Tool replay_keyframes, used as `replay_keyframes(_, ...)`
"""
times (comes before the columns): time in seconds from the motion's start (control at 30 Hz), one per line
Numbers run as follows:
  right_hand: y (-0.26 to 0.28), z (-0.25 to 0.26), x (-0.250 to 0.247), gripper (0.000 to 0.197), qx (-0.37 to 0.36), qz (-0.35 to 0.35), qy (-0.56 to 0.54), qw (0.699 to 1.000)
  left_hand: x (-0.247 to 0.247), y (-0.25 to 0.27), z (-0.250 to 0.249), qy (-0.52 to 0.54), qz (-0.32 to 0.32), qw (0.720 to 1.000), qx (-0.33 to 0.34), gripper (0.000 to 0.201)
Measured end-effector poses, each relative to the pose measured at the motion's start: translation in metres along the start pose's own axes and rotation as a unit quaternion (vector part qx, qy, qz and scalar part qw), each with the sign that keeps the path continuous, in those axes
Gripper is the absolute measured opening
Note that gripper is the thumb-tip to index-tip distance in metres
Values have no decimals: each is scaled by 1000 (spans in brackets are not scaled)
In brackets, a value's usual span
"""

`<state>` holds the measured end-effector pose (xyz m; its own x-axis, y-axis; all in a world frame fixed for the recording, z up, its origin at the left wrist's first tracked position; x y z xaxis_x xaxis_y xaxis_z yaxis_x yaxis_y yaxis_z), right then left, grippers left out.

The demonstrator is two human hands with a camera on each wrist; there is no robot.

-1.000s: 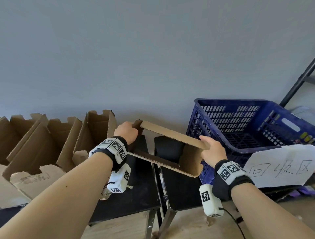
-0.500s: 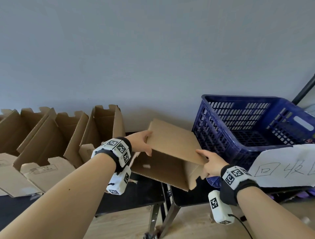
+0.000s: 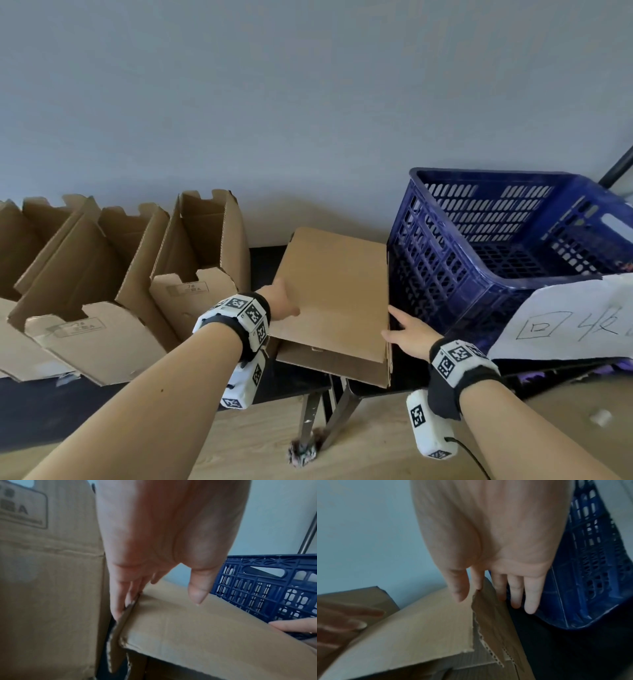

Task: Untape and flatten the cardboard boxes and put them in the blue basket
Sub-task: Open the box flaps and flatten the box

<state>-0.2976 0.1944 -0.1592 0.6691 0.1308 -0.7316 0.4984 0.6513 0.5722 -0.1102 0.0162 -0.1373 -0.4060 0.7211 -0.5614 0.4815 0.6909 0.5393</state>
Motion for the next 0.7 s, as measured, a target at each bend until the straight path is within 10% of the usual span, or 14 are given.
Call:
replay_keyframes(0.37,-23,3,42,66,-8,38,69,997,-22,-16,11,81,-164,982,-44,68)
replay_keyframes(0.57,-42,-4,73,57,2,78,138,987,-3,-30,35,51,-127,988,-77,71)
replay_keyframes(0.7,-53,-25,61,52,47,-18,97,994,20,-38,45,9,-87,992,-95,73)
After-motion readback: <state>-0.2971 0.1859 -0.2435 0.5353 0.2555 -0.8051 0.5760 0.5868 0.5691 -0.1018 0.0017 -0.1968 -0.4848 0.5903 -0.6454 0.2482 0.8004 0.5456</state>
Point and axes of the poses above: each hand's wrist, its own y-axis away from the middle knuckle, its own x-axis out of the palm, z = x × y, the point moved 7 cm from there along -y, towards the middle knuckle, and after that the axes turned 15 degrees about y, right-handed, at the moved point
